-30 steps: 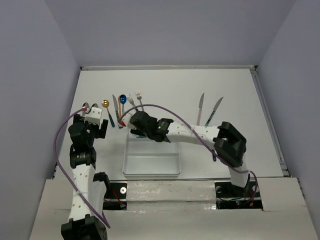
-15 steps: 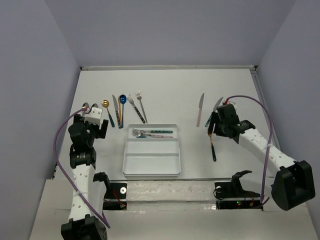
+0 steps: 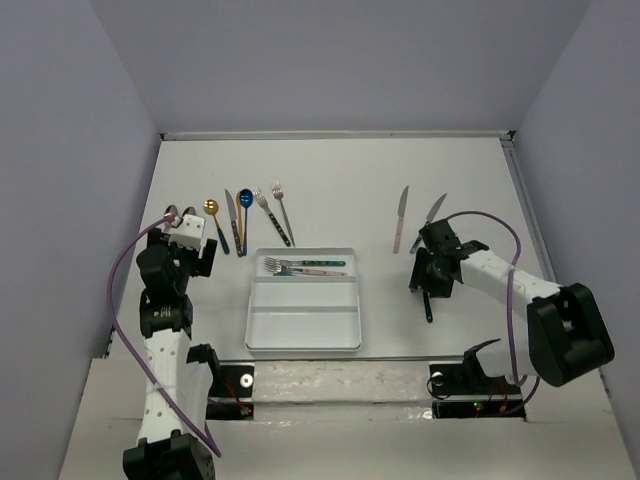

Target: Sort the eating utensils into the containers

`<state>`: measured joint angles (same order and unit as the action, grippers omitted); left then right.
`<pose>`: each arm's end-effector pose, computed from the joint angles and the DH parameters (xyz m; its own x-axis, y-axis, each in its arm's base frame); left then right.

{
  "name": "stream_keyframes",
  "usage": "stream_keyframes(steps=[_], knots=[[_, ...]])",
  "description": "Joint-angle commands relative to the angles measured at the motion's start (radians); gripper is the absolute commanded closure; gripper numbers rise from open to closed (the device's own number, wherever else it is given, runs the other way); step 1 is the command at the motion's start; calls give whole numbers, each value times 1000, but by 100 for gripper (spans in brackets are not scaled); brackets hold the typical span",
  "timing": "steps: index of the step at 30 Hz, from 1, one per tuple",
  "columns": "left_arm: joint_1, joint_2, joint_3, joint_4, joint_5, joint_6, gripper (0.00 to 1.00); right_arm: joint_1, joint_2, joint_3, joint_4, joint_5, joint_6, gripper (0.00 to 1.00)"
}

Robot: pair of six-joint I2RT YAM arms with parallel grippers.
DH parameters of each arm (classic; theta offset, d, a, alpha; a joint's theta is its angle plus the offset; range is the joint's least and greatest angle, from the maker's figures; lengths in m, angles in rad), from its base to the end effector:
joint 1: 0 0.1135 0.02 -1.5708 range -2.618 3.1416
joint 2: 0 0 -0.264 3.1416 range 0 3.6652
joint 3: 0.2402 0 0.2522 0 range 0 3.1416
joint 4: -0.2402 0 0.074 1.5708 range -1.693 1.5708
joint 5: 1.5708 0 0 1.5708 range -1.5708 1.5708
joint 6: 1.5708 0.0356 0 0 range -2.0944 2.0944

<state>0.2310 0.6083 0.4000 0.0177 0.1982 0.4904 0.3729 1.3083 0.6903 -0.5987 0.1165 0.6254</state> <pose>0.1597 0.0303 0.2518 -0.1798 0.4321 -0.8837 0.0549 0.9014 0.4296 0.2100 0.0777 0.1729 -0.8980 0.2731 -0.3449 0.2484 0.9618 0.1146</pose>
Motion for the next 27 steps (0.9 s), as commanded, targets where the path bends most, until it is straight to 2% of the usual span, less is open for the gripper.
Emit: stream_keyframes(steps=[1,5,7,8,9,10,12,22,27], knots=[[2,-33,-13,45,4,5,1,1,55,12,2,-63,10,44],[2,-36,-13,44,0,2,1,1,71,3,-9,-89,11,47],[2,-38,-15,44,-3,-1,1,1,92,6,-3,-109,-4,55],[2,-38,-13,44,-5,-1,1,1,104,8,13,-147,-15,69],[2,-39,-13,44,-5,-3,1,1,133,8,20,-199,-39,76],[2,-39,-13,44,-6,-3,1,1,149,9,25,-216,-47,90],[2,-38,-12,44,-6,-4,1,1,184,18,25,-230,-55,99],[2,-33,-13,47,-14,-9,1,73,99,17,20,-155,-35,100],[4,-33,-13,48,-19,-10,1,187,-15,83,-10,-31,-41,100]])
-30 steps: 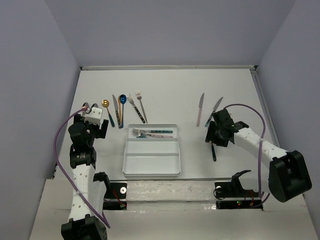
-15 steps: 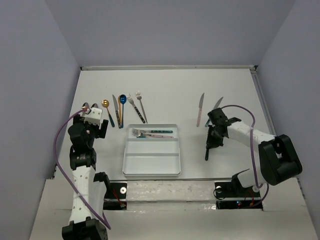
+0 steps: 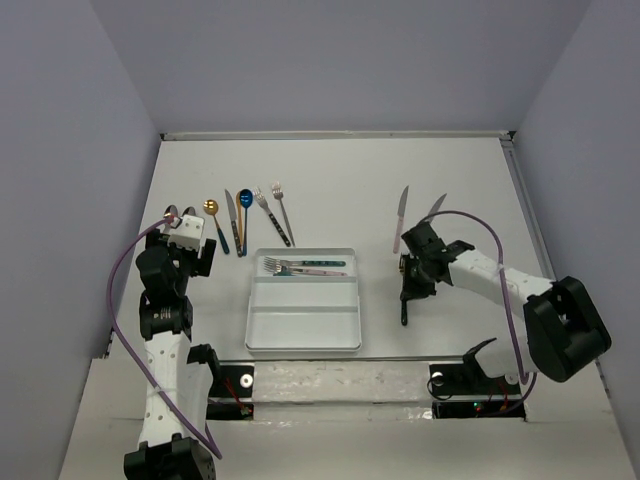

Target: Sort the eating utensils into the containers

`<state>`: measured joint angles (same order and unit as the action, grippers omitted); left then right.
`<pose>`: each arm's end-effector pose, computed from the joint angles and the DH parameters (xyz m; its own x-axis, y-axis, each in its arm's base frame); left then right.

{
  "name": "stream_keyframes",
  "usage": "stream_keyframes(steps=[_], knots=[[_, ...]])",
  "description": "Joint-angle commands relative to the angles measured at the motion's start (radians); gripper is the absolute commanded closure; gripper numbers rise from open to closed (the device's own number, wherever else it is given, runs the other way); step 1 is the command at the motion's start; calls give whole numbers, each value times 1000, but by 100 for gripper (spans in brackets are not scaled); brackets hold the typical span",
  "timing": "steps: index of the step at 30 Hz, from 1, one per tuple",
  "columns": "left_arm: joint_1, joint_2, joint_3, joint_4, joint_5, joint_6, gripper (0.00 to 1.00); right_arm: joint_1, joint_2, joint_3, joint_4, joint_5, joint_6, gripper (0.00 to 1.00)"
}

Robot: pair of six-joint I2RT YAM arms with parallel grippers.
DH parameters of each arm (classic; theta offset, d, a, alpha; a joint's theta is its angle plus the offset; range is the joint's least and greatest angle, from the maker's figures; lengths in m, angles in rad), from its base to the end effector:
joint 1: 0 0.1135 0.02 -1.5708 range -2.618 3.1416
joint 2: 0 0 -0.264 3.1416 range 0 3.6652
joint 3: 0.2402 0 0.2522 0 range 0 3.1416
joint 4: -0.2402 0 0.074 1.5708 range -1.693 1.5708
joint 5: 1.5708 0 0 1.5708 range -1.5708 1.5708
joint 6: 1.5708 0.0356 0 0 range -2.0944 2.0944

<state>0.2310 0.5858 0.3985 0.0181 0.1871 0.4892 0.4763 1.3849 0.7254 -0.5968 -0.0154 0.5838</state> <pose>0.1566 0.0300 0.2544 -0.1665 0.4352 -0.8848 0.0360 0.8994 0.4356 0.2090 0.1084 0.1661 -0.9602 0.1248 -0.2500 0.0798 0.9799 0.1827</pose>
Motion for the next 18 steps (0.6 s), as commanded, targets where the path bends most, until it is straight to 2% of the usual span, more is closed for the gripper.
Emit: stream_keyframes(steps=[1,7,10,11,13,14,15,18], knots=[[2,-9,-10,49,-9,-9,1,128,-107,63,-17,147,-2,100],[4,-9,-10,51,-20,-15,1,225,-176,167,-29,271,-53,100],[2,-3,-9,51,-17,-15,1,326,-130,300,-9,366,-183,100],[4,-1,-7,52,-17,-15,1,397,-106,340,29,397,-232,100],[4,3,-9,54,-26,-20,1,497,-14,443,143,469,-431,100],[4,2,-7,54,-31,-20,1,498,21,468,144,489,-505,100],[4,0,-9,52,-43,-20,1,549,60,492,219,496,-671,100],[4,-4,-12,48,-64,-8,1,591,233,595,275,448,-905,100]])
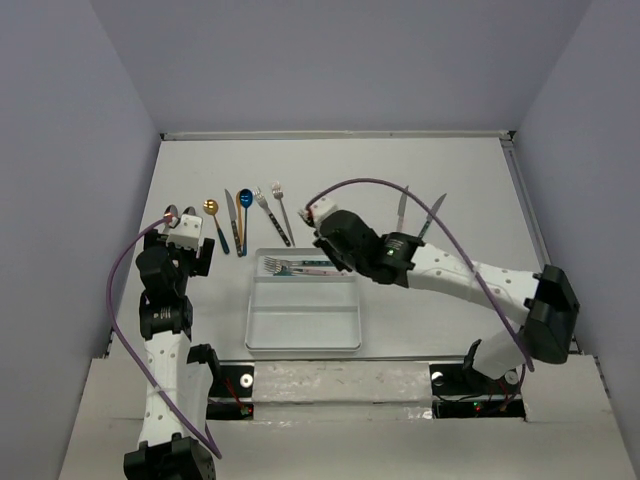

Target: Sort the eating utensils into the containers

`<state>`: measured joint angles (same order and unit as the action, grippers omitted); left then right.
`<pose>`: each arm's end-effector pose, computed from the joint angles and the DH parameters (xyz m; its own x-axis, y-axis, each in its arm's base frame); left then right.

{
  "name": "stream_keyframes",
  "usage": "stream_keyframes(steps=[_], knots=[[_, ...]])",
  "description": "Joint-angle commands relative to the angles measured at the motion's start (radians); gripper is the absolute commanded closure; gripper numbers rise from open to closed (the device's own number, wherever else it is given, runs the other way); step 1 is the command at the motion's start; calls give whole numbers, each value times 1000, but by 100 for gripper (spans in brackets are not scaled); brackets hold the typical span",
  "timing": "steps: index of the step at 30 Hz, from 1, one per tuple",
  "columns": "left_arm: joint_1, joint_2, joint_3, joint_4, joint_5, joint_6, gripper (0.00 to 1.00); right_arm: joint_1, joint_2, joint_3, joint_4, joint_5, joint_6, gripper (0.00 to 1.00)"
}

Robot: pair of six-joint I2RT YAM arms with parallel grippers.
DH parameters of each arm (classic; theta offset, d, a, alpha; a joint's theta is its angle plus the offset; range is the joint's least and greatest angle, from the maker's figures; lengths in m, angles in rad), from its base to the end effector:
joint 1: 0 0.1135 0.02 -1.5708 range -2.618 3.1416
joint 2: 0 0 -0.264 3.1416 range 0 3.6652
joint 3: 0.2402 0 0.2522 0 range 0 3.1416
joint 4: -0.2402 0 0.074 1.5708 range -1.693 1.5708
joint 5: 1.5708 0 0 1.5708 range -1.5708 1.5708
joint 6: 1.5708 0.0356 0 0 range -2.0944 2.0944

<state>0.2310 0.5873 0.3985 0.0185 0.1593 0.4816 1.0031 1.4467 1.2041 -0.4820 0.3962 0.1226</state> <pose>0.1567 0.0311 0.2542 -0.1804 0.4274 -0.8859 0.0110 0.9015 0.4327 0.1834 0.2620 0.3040 -0.4299 -0.4642 -0.7744 -0.5742 0.8025 -0.1623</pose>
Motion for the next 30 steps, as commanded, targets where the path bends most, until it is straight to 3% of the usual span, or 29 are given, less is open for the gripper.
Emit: stream_keyframes(steps=[1,7,16,20,24,28,30], knots=[[4,-4,-12,43,-40,5,1,75,214,144,158,18,-486,100],[5,6,-13,46,-64,5,1,86,461,279,161,32,-647,100],[4,17,-13,51,-78,0,1,95,601,296,221,49,-770,93],[4,20,-13,51,-83,0,1,95,598,276,236,41,-788,78],[5,26,-10,52,-84,0,1,95,572,244,302,105,-788,70],[5,29,-10,52,-87,-1,1,95,497,233,333,142,-707,66],[5,31,-10,54,-90,-3,1,95,450,224,374,109,-655,58]])
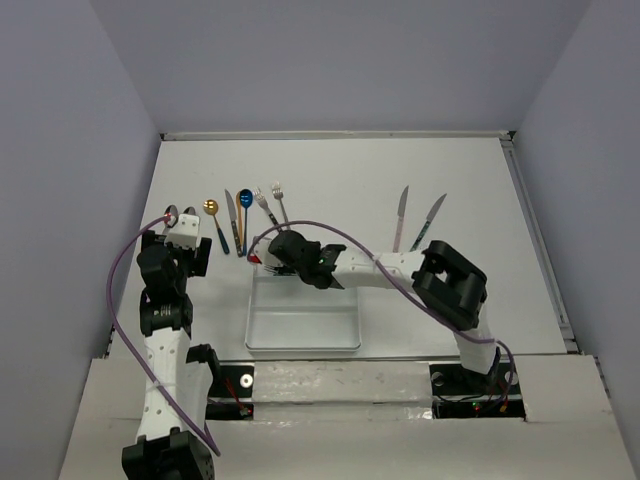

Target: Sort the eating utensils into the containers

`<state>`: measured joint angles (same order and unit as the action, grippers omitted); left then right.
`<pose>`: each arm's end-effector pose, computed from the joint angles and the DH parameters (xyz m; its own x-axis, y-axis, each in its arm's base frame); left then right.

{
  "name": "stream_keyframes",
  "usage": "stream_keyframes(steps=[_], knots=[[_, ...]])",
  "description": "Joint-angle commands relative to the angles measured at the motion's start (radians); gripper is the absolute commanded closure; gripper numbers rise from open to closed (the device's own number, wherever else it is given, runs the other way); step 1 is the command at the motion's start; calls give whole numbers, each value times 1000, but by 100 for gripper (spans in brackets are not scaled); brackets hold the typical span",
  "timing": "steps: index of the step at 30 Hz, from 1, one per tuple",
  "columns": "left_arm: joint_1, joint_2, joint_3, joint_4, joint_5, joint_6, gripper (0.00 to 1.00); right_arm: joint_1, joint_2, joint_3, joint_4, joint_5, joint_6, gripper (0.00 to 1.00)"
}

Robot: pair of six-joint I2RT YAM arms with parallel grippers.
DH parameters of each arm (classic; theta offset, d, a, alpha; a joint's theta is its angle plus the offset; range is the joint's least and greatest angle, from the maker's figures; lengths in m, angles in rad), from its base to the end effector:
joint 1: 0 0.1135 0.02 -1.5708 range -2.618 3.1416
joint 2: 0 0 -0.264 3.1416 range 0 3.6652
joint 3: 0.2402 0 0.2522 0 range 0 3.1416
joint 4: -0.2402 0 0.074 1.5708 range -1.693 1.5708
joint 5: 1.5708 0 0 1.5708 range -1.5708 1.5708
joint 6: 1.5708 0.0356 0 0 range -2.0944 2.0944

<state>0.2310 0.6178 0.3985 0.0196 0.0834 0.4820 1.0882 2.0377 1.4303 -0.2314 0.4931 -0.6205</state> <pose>0.1606 0.0347 0.2500 -0.2400 0.4181 -0.8761 -0.0422 0.8971 0.4397 0.2213 0.3860 0.1803 0.0875 -0.9367 -0.3390 -0.7161 0.1775 -0.6751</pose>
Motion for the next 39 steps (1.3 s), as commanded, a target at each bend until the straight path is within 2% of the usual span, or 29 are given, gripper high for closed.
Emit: stream_keyframes(steps=[1,2,5,6,7,9,12,13,15,16,19,20,23,27,32,39], knots=[[7,2,-9,55,-17,-3,1,10,-190,-10,136,7,108,57],[7,2,-10,59,-20,-6,1,10,-215,-11,165,9,125,41],[5,2,-15,86,-37,-3,1,10,-315,-19,190,41,218,34],[7,10,2,86,-34,13,1,-2,-341,-21,195,85,301,26],[5,22,22,74,-36,20,1,-16,-396,-34,195,117,356,12],[7,63,89,12,-46,3,1,-84,-459,-76,195,168,462,0],[7,206,282,-91,-34,-40,1,-207,-584,-200,190,144,681,0],[7,271,371,-156,7,-63,1,-319,-609,-224,173,57,791,0],[7,322,434,-197,56,-83,1,-442,-643,-278,95,-40,902,0],[7,354,465,-208,85,-103,1,-547,-655,-290,74,-82,973,1],[7,390,453,-173,81,-125,1,-667,-642,-338,6,-80,1040,5],[8,395,444,-167,76,-126,1,-744,-634,-349,-8,-100,1053,6],[14,407,392,-130,44,-111,1,-876,-587,-378,-13,-229,1108,11],[39,410,306,-64,-30,-80,1,-903,-487,-366,-19,-248,1095,19],[93,390,240,-27,-17,-72,1,-912,-355,-321,-51,-257,1099,20],[145,378,157,69,-48,-66,1,-933,-266,-300,-49,-255,1108,25]])
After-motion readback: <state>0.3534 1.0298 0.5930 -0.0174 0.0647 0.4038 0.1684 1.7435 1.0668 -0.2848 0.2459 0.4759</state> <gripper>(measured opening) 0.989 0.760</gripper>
